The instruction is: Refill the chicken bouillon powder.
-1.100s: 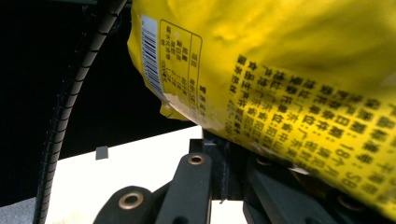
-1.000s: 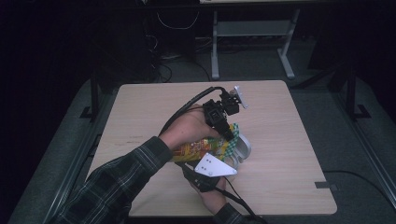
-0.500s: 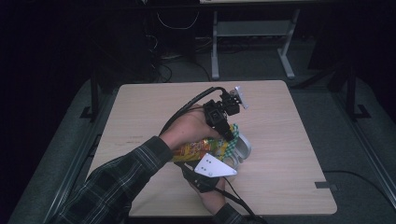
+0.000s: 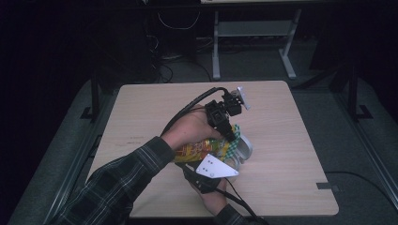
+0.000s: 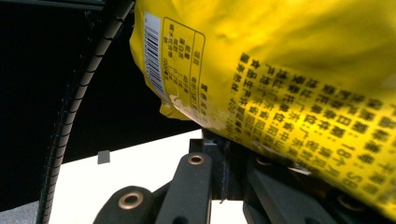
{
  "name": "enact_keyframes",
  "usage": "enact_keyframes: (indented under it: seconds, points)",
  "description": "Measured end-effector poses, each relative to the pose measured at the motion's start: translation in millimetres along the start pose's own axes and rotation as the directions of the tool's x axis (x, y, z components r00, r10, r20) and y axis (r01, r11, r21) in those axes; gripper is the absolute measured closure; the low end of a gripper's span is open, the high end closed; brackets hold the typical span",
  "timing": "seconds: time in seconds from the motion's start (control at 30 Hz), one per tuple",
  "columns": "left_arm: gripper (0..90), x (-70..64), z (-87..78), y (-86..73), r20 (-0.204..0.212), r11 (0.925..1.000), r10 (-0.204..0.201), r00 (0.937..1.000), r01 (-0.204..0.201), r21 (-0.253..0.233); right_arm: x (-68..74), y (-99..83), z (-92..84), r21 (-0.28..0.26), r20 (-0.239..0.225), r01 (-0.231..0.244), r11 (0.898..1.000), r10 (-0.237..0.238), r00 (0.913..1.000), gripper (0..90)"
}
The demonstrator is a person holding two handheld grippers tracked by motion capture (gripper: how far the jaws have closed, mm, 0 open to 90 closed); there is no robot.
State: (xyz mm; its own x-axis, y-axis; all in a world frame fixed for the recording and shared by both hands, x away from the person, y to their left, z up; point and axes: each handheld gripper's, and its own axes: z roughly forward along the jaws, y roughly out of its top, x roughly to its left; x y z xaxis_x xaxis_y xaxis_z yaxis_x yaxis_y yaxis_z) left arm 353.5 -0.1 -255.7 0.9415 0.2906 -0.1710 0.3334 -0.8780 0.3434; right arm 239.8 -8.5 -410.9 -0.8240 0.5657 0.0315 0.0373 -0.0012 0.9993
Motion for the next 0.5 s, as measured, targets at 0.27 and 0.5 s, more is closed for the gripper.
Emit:
enact_keyframes:
  seconds: [0.27,0.5]
  points:
    - [86.4,0.0,0.7,0.5,0.000,1.0000,0.001,1.0000,-0.001,0.003,0.1,-0.2,0.1,0.000,0.000,-0.002,1.000,0.002,1.0000,90.0]
    - [86.2,0.0,1.0,0.5,-0.001,1.0000,0.000,1.0000,0.000,0.003,0.0,-0.4,0.0,-0.001,0.000,-0.003,1.000,0.003,1.0000,90.0]
